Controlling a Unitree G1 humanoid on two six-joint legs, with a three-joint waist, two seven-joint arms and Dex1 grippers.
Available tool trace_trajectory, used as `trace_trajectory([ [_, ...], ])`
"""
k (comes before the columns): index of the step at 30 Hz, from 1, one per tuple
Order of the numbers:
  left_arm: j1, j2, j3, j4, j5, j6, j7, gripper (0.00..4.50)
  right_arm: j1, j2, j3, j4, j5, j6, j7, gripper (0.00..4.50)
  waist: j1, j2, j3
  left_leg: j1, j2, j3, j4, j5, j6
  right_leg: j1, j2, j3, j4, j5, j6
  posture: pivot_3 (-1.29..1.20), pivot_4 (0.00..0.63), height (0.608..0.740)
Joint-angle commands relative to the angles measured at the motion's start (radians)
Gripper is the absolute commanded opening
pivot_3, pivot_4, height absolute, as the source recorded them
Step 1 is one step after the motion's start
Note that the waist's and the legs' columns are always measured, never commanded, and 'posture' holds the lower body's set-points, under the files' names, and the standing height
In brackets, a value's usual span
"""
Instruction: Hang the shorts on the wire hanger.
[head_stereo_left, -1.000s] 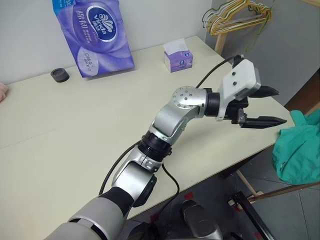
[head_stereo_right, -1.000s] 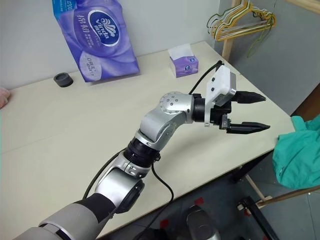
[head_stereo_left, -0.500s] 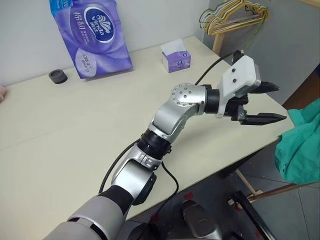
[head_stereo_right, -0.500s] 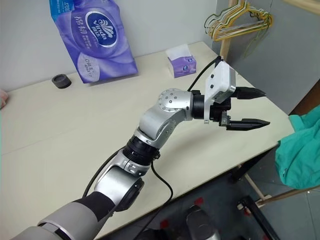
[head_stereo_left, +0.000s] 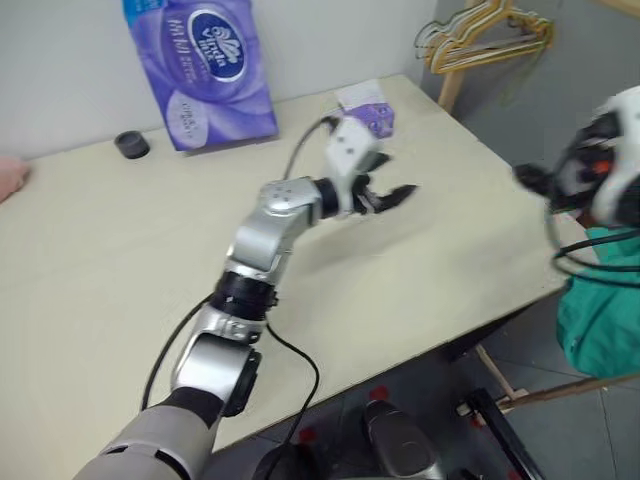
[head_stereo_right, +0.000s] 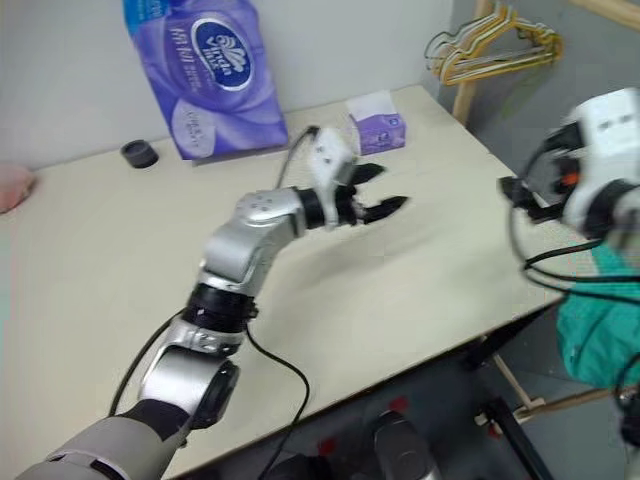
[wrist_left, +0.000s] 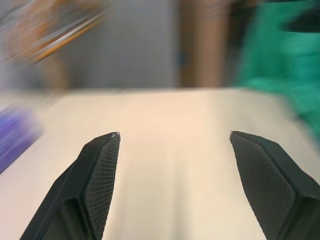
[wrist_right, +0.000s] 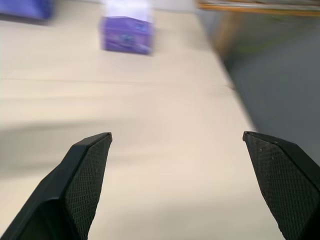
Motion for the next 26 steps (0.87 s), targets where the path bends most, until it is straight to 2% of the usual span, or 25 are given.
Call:
trace_trajectory([
  [1,0.117,0.056,0.095,-0.161,0.010,0.050,0.100,3.72,0.067,0.068,0.189,-0.027,-0.205,-0.338,0.051,4.48,0.042,0.000,-0.003,-0.006,0.000,-0.002,0.000,0.002,-0.002,-0.008,0.000,-0.002,0.008,0.000,0.000,-0.08,0.092,0.740],
  [3,0.197,0.065,0.146,-0.204,0.021,0.071,0.176,3.72,0.117,0.140,0.269,0.031,-0.284,-0.478,0.075,4.48,0.090,-0.002,-0.005,-0.009,0.000,-0.004,0.001,0.003,-0.004,-0.012,-0.002,-0.005,0.013,0.000,0.000,-0.04,0.084,0.740],
  [6,0.306,0.070,0.197,-0.229,0.068,0.046,0.286,3.72,0.178,0.243,0.320,0.131,-0.350,-0.625,0.096,4.48,0.166,-0.013,-0.016,-0.009,-0.001,-0.009,0.004,0.003,-0.005,-0.012,-0.008,-0.020,0.012,0.000,-0.001,-0.01,0.072,0.740],
  [11,0.440,0.045,0.245,-0.223,0.101,-0.028,0.396,3.72,0.217,0.399,0.326,0.316,-0.436,-0.787,0.070,4.48,0.247,-0.028,-0.037,-0.011,-0.003,-0.012,0.014,0.003,-0.005,-0.010,-0.012,-0.032,0.010,0.003,-0.009,0.04,0.060,0.740],
  [15,0.473,0.032,0.225,-0.212,0.092,-0.053,0.391,3.72,0.215,0.453,0.301,0.398,-0.475,-0.844,0.056,4.48,0.301,-0.031,-0.039,-0.010,-0.004,-0.012,0.015,0.008,0.001,-0.007,-0.013,-0.035,0.009,0.012,-0.023,0.07,0.055,0.740],
  [19,0.465,0.027,0.219,-0.191,0.089,-0.071,0.387,3.72,0.226,0.476,0.294,0.433,-0.504,-0.874,0.059,4.48,0.313,-0.032,-0.041,-0.006,-0.004,-0.015,0.013,0.020,0.000,-0.002,-0.012,-0.043,0.011,0.019,-0.030,0.08,0.056,0.740],
  [22,0.470,0.025,0.219,-0.183,0.089,-0.080,0.392,3.72,0.241,0.493,0.284,0.436,-0.513,-0.876,0.061,4.48,0.313,-0.031,-0.050,-0.002,-0.002,-0.020,0.013,0.021,0.000,0.004,-0.011,-0.049,0.011,0.019,-0.031,0.08,0.057,0.740],
  [26,0.478,0.015,0.212,-0.177,0.081,-0.096,0.387,3.72,0.257,0.504,0.278,0.429,-0.525,-0.873,0.064,4.48,0.312,-0.031,-0.052,-0.003,-0.002,-0.021,0.012,0.021,0.000,0.003,-0.011,-0.050,0.011,0.019,-0.031,0.08,0.057,0.740],
])
